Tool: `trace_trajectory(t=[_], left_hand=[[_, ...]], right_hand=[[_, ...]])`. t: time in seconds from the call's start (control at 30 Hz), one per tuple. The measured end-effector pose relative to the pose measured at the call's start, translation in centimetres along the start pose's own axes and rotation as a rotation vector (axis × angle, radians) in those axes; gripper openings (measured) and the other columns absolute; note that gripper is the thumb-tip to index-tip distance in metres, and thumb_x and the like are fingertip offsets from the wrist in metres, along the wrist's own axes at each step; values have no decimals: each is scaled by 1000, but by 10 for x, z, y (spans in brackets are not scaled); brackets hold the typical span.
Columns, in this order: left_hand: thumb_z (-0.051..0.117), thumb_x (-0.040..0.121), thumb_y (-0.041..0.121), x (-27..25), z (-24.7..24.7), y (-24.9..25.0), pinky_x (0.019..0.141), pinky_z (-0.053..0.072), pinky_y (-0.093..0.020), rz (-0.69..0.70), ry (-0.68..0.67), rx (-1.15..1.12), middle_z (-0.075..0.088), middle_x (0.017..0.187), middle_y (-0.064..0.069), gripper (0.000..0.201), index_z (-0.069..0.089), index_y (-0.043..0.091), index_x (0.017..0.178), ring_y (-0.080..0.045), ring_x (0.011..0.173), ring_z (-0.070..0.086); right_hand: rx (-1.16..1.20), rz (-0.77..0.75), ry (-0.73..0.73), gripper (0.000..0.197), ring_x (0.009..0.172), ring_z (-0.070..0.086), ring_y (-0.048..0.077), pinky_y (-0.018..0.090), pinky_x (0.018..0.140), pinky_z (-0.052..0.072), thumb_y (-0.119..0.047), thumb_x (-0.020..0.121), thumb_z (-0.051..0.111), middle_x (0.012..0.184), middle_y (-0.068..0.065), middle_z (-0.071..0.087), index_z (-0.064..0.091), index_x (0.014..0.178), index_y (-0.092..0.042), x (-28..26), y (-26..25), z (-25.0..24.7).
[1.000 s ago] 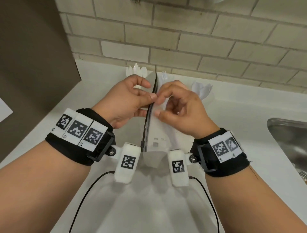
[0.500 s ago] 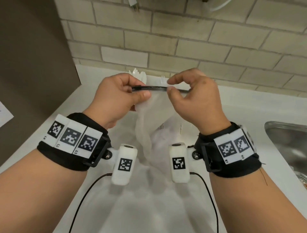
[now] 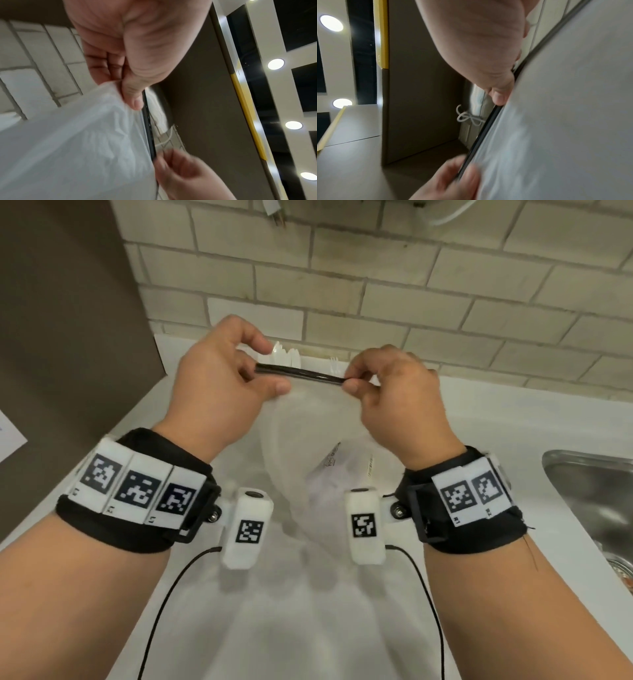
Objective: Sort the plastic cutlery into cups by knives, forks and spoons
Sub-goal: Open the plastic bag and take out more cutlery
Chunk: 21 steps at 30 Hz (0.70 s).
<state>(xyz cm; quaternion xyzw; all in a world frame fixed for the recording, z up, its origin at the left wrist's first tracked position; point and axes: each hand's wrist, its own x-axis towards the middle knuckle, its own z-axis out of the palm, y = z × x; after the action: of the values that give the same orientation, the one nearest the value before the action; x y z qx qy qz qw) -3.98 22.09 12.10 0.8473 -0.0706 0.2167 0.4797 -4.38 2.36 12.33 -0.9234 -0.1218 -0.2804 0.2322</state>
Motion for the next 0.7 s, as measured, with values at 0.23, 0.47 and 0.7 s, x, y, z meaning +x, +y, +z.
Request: trace_trajectory(t=[0.23,0.47,0.7], left_hand=[[65,85,19,5,-31,-35,77,44,-30,-74,82,256,65,91,-2,16,61,34,89,-21,84,59],[34,96,55,-2,-3,-18,104,18,-50,-10,-238,680,60,116,4,37,64,39,110,-24,114,51],[41,96,13,-4,27,-18,88,21,-31,129,-180,384,48,103,8,26,55,33,104,-16,89,50]], right_hand=[[-120,214,100,18,86,55,19,27,77,36,0,85,57,103,4,57,66,87,-16,1,56,-12],[125,5,158,18,75,49,10,3,69,34,6,82,53,90,7,59,66,85,-5,8,45,12],[194,-100,202,21,80,46,-3,7,75,41,11,80,51,93,10,60,67,87,-1,15,36,19]])
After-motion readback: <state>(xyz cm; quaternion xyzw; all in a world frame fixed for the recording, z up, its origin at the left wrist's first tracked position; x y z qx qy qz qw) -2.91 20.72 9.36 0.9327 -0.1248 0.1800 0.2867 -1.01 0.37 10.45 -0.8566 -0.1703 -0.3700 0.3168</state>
